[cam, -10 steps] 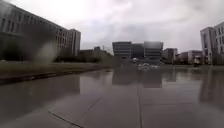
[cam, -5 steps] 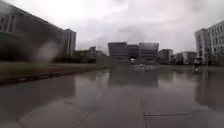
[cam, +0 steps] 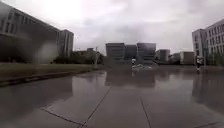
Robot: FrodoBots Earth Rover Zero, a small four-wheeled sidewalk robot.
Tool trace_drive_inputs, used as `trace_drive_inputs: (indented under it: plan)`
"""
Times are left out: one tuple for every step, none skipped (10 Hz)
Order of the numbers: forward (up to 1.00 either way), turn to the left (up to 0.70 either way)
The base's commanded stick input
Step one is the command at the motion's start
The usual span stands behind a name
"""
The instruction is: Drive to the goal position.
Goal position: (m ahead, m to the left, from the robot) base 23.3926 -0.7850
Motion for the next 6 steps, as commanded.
trace_drive_inputs:
  plan:
    - [0.7, 0.0]
    - [0.7, 0.0]
    - [0.7, 0.0]
    - [0.7, 0.0]
    - [0.7, 0.0]
    - [0.7, 0.0]
